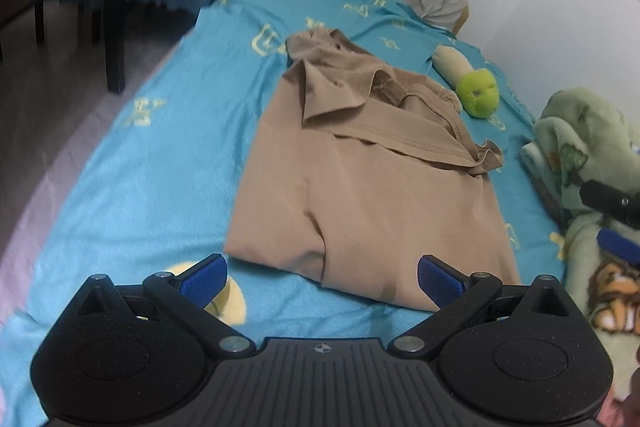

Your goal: Fold clothes

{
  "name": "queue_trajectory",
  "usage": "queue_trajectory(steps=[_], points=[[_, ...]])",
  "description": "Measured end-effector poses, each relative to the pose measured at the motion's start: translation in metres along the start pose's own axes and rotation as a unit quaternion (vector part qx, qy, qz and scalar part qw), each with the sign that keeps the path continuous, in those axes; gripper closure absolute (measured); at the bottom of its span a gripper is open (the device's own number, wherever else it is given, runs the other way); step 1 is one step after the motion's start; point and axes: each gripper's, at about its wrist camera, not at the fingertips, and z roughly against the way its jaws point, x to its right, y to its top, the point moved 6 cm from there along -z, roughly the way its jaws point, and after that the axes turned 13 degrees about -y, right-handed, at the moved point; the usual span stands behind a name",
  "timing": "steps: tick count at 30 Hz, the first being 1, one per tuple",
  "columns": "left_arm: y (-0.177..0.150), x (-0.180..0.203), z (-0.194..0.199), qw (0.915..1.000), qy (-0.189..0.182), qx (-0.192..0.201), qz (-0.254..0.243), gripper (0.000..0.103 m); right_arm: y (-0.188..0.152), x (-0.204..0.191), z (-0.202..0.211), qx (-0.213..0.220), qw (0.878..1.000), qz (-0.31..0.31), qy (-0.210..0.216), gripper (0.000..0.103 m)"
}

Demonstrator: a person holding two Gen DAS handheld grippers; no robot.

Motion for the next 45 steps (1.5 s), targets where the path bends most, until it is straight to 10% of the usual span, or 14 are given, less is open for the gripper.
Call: queue_trajectory(steps=[15,20,22,29,35,45], points=[[-0.002,-0.036,-0.038,0.9644,-0.118,0.022,0.236,0.015,-0.014,0.028,-0.028,-0.107,0.983,-0.144,0.05,0.011],[0.002,-0.051,-0.045,0.9476,-0.128,0.063,0.286,0.041,-0.029,0.027,-0.037,-0.167,0.959,-0.208,0.095,0.011],[0.0,-0.058,-0.047,0.9432,-0.122,0.07,0.301,0.069,-0.036,0.016,-0.038,-0.18,0.957,-0.201,0.106,0.011],[0.004,-0.059,-0.037,0.931,-0.154,0.114,0.31,0.093,-0.088,-0.007,-0.071,-0.337,0.876,-0.304,0.161,0.011],[0.01,-0.05,-0.018,0.9203,-0.191,0.153,0.305,0.096,-0.1,-0.003,-0.089,-0.325,0.862,-0.361,0.147,0.011],[0.008,-0.051,-0.008,0.9227,-0.186,0.161,0.297,0.098,-0.095,0.015,-0.096,-0.265,0.869,-0.401,0.114,0.064]])
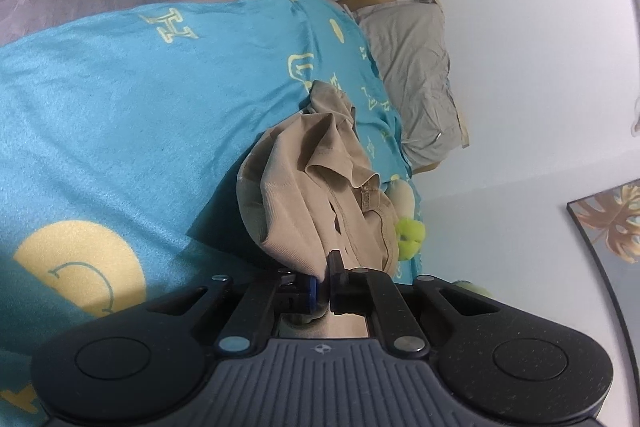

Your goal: Fold clothes

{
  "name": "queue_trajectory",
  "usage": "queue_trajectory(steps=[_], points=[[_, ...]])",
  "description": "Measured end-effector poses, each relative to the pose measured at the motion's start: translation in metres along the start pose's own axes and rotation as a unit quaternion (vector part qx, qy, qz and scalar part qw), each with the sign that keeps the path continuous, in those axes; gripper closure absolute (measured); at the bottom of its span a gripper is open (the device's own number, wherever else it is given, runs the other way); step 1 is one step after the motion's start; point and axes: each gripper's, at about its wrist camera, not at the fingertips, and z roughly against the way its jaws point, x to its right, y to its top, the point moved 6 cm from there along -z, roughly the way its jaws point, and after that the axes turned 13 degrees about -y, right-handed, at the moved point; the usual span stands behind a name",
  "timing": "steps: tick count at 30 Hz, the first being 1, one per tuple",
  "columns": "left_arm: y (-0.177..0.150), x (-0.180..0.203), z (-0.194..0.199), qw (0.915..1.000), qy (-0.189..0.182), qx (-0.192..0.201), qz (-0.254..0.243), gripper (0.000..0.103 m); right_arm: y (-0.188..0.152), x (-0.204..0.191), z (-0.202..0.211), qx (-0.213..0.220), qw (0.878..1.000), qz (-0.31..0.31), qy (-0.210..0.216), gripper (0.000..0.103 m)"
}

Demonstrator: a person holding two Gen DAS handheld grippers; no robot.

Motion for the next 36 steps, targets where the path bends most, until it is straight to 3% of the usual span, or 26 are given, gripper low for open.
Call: queue_trajectory(steps=[3,6,17,22,26,31,36], points=[[-0.001,0.002,0.001,0.9999,0.002,-0.002,-0.01,0.098,0.002,0.001,0.002,0.01,1.0,-0.003,-0.003,0.082],[0.002,0.009,0.004,0.9997,-0.008,0.0,-0.024,0.099,0.008,-0.002,0.015,0.033,0.999,0.007,0.013,0.087],[-0.006,0.089,0.035,0.9957,-0.027,-0.007,-0.088,0.1,0.01,-0.027,0.098,0.095,0.991,0.047,0.077,0.089],[-0.032,0.125,0.08,0.9918,-0.025,-0.031,-0.122,0.1,-0.013,-0.015,0.137,0.092,0.992,0.069,0.053,0.089],[-0.058,0.138,0.126,0.9925,-0.02,-0.042,-0.113,0.1,-0.038,-0.002,0.179,0.095,0.99,0.086,0.051,0.089],[-0.076,0.155,0.169,0.9916,-0.025,-0.024,-0.124,0.1,-0.052,-0.002,0.205,0.105,0.988,0.099,0.051,0.089],[-0.067,0.161,0.161,0.9923,-0.011,-0.02,-0.122,0.099,-0.048,-0.013,0.203,0.104,0.989,0.092,0.042,0.089]])
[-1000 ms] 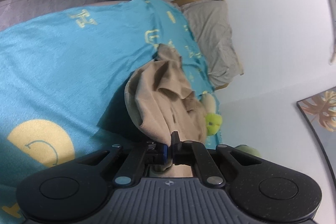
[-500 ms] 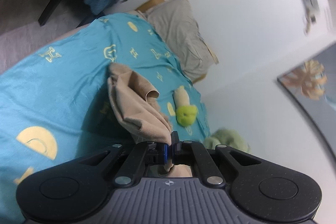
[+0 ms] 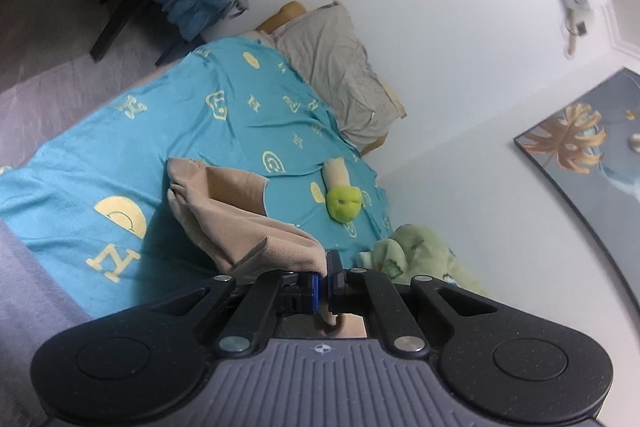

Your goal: Fold clothes

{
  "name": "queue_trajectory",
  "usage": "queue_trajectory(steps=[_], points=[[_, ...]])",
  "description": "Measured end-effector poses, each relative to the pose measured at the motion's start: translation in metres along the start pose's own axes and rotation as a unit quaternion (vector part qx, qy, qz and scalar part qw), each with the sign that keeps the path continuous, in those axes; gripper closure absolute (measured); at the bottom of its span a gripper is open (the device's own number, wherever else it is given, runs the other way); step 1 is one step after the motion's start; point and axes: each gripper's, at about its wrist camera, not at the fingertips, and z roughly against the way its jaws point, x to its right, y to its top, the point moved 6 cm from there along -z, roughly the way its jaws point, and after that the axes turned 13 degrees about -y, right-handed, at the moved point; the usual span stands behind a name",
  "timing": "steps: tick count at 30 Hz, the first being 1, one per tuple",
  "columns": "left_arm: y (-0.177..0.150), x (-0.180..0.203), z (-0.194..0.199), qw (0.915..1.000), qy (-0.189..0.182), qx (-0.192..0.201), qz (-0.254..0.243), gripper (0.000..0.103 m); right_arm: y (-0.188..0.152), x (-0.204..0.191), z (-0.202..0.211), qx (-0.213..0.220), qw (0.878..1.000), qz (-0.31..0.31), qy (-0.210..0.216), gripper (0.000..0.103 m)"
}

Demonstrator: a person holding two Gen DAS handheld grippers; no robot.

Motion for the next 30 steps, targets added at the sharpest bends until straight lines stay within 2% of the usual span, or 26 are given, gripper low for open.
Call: queue_trajectory(steps=[4,7,11,19,23,30], points=[[0.016,-0.006,-0.036,0.9994,0.028,-0.01,-0.018,0.098,0.009,-0.006,-0.015,-0.009,1.0,-0.012,-0.014,0.089],[0.028,-0.01,-0.071,0.9961,0.055,-0.019,-0.066,0.098,0.025,-0.01,-0.048,-0.02,0.999,-0.015,-0.03,0.089],[0.047,-0.029,-0.12,0.992,0.076,-0.035,-0.095,0.098,0.046,-0.016,-0.092,-0.033,0.998,-0.018,-0.051,0.089],[0.074,-0.105,-0.21,0.9849,0.113,-0.064,-0.115,0.097,0.072,-0.017,-0.188,-0.069,0.994,-0.012,-0.09,0.088],[0.077,-0.137,-0.23,0.983,0.12,-0.076,-0.117,0.096,0.074,-0.015,-0.213,-0.077,0.992,-0.003,-0.102,0.088],[0.071,-0.146,-0.245,0.9743,0.121,-0.093,-0.166,0.094,0.074,-0.013,-0.222,-0.075,0.991,0.017,-0.11,0.087]])
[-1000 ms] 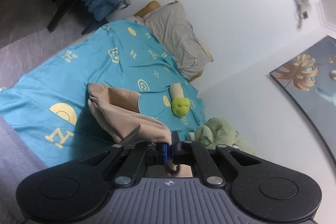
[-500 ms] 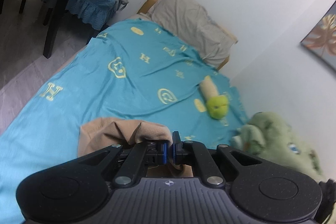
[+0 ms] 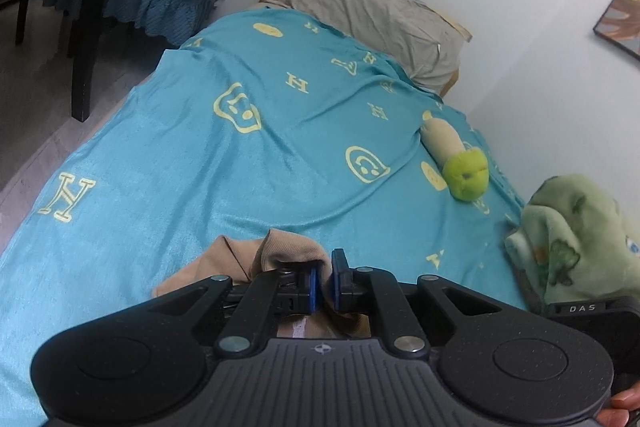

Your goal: Fold clothes

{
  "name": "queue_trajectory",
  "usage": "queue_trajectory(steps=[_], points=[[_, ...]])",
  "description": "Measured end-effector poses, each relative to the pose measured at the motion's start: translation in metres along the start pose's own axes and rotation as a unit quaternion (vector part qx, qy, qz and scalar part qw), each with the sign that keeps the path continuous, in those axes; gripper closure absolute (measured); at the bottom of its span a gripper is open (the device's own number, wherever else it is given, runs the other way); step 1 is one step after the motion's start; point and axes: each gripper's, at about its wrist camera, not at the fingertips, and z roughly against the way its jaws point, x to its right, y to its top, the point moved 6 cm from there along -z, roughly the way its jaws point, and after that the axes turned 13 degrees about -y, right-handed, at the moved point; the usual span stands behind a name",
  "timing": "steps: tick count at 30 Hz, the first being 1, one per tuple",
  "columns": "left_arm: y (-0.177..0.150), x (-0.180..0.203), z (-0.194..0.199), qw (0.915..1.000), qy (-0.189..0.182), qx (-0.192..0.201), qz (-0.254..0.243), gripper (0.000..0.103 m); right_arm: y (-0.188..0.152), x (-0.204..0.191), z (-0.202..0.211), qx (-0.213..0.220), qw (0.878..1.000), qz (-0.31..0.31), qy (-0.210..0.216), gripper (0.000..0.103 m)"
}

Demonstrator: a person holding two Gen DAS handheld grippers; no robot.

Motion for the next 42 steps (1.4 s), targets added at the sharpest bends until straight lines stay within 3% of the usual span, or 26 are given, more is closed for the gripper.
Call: queue_trajectory(steps=[2,3,5,7,9,13,17,18,23,27,31,37,42], points=[[-0.001,0.004,0.003,0.9999,-0.001,-0.001,-0.017,0.093,-0.001,-0.001,0.002,0.004,1.0,0.012,0.004,0.086],[-0.001,0.007,0.005,0.9996,-0.003,-0.002,-0.026,0.087,-0.002,-0.003,0.004,0.008,1.0,0.023,0.006,0.084],[-0.001,0.015,0.011,0.999,-0.011,-0.004,-0.043,0.065,-0.003,-0.007,0.01,0.02,0.999,0.045,0.02,0.075],[-0.001,0.024,0.016,0.9979,-0.016,-0.002,-0.063,0.036,-0.007,-0.014,0.021,0.044,0.995,0.072,0.048,0.031],[-0.001,0.031,0.024,0.995,-0.004,0.018,-0.098,0.022,-0.01,-0.023,0.037,0.085,0.989,0.1,0.064,0.014],[-0.003,0.04,0.031,0.9873,-0.001,0.03,-0.156,0.019,-0.017,-0.039,0.055,0.144,0.972,0.175,0.063,0.016],[-0.009,0.03,0.017,0.9869,0.018,-0.001,-0.16,0.019,-0.026,-0.046,0.044,0.163,0.95,0.265,0.018,0.017],[-0.011,0.027,0.013,0.9866,0.022,-0.009,-0.162,0.019,-0.026,-0.047,0.04,0.165,0.945,0.282,0.008,0.028],[-0.02,0.013,-0.006,0.9842,0.042,-0.047,-0.165,0.02,-0.022,-0.047,0.0,0.153,0.936,0.313,-0.042,0.051],[-0.027,0.01,-0.017,0.9801,0.051,-0.062,-0.182,0.021,-0.028,-0.047,-0.019,0.158,0.923,0.345,-0.068,0.052],[-0.029,0.016,-0.012,0.9756,0.058,-0.062,-0.203,0.022,-0.04,-0.042,0.003,0.161,0.926,0.337,-0.062,0.052],[-0.029,0.042,0.032,0.9762,0.048,-0.032,-0.209,0.022,-0.057,-0.035,0.038,0.165,0.931,0.323,-0.052,0.051],[-0.047,0.053,0.061,0.9772,0.038,-0.04,-0.205,0.022,-0.074,-0.019,0.059,0.172,0.926,0.33,-0.066,0.05]])
